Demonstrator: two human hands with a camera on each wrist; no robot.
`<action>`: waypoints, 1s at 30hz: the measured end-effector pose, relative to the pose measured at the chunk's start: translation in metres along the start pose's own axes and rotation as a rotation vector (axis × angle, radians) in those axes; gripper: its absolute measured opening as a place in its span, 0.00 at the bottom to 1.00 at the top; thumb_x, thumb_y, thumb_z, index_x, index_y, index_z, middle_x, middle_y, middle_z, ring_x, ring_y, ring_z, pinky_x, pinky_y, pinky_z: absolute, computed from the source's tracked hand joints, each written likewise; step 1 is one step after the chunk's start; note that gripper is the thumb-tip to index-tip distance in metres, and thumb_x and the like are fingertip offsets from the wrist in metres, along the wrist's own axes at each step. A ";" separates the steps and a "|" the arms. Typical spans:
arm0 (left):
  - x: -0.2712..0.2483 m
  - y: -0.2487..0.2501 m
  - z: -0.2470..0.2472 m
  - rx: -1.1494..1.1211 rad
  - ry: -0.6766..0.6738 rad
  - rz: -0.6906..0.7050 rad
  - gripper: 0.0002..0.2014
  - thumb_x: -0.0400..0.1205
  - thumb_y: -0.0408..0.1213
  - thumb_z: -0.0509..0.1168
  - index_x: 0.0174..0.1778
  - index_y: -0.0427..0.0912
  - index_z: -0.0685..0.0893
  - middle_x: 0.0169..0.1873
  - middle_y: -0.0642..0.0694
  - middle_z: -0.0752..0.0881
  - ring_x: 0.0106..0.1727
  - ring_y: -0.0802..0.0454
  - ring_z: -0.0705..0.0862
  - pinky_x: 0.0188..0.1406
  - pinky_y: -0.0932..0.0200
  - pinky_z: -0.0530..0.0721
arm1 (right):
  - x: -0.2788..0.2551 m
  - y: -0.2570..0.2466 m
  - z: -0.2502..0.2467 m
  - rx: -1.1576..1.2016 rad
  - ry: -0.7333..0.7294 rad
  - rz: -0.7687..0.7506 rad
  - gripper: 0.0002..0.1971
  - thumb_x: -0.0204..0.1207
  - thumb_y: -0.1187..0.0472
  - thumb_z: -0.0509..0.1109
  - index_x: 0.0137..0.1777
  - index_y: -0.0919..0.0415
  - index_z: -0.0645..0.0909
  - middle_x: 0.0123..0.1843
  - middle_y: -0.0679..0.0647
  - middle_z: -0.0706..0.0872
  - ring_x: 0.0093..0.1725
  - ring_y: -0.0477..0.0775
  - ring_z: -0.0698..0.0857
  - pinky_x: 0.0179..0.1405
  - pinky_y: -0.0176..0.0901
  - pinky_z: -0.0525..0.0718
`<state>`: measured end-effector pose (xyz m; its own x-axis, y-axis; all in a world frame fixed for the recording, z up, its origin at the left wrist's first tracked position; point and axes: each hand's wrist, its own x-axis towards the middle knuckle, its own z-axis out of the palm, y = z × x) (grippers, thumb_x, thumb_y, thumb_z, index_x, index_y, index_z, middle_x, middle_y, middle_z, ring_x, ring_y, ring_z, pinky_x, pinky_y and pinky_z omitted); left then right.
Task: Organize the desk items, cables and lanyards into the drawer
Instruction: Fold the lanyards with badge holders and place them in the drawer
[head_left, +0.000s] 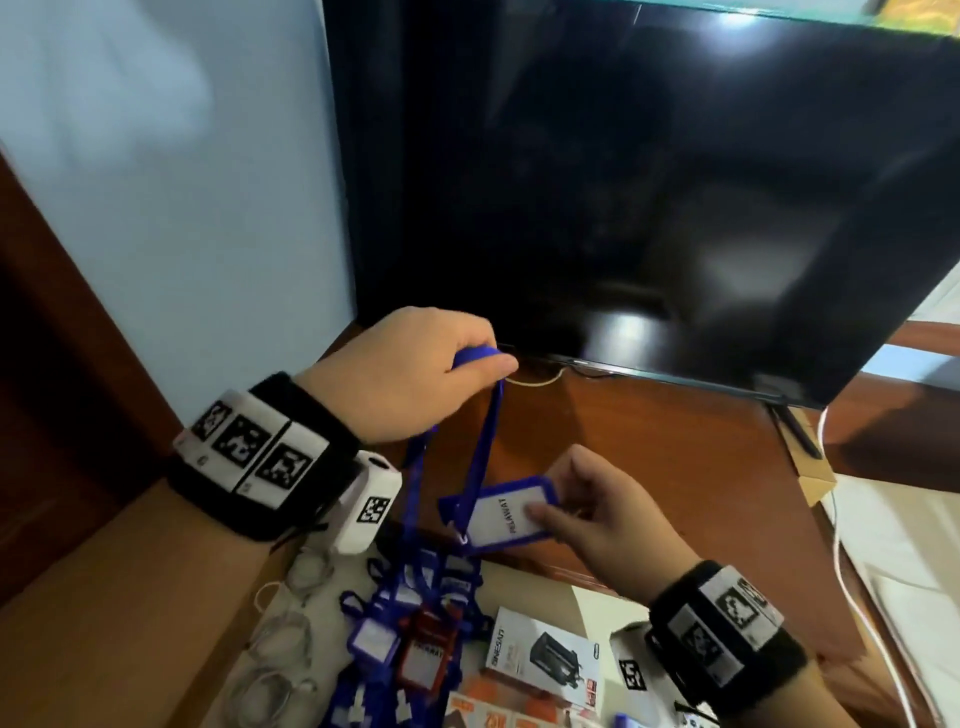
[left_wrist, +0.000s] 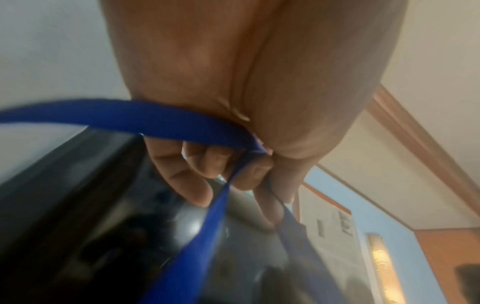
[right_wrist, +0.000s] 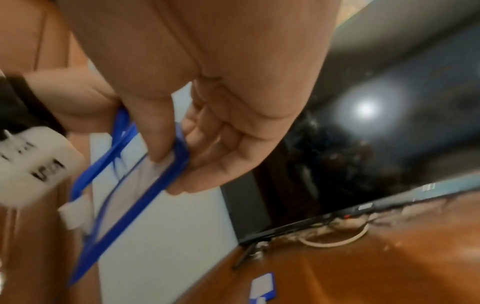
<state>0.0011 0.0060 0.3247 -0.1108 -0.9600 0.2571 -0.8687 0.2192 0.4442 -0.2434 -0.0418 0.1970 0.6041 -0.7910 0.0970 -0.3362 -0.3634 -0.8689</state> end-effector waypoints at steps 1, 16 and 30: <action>0.008 -0.009 0.003 0.025 -0.005 -0.029 0.18 0.89 0.57 0.62 0.39 0.51 0.82 0.29 0.49 0.83 0.32 0.57 0.82 0.31 0.68 0.73 | -0.003 -0.006 0.002 0.159 -0.055 0.002 0.11 0.77 0.64 0.80 0.46 0.60 0.77 0.43 0.65 0.88 0.41 0.61 0.89 0.38 0.47 0.89; -0.061 -0.004 0.091 -0.440 -0.158 -0.086 0.15 0.92 0.53 0.58 0.44 0.52 0.82 0.29 0.48 0.82 0.30 0.55 0.82 0.33 0.57 0.81 | 0.011 0.026 -0.001 -0.126 0.538 -0.034 0.18 0.79 0.62 0.77 0.42 0.46 0.70 0.37 0.47 0.84 0.38 0.48 0.85 0.38 0.44 0.82; -0.055 -0.064 0.100 -0.314 -0.343 -0.317 0.12 0.86 0.59 0.66 0.42 0.62 0.91 0.38 0.52 0.90 0.45 0.49 0.89 0.57 0.44 0.86 | -0.005 -0.016 0.014 0.937 0.320 0.034 0.14 0.72 0.65 0.80 0.39 0.54 0.75 0.39 0.58 0.87 0.43 0.60 0.91 0.32 0.45 0.91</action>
<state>0.0146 0.0275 0.1965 -0.0639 -0.9775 -0.2011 -0.7057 -0.0982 0.7017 -0.2308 -0.0244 0.2037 0.3350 -0.9395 0.0719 0.4409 0.0889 -0.8931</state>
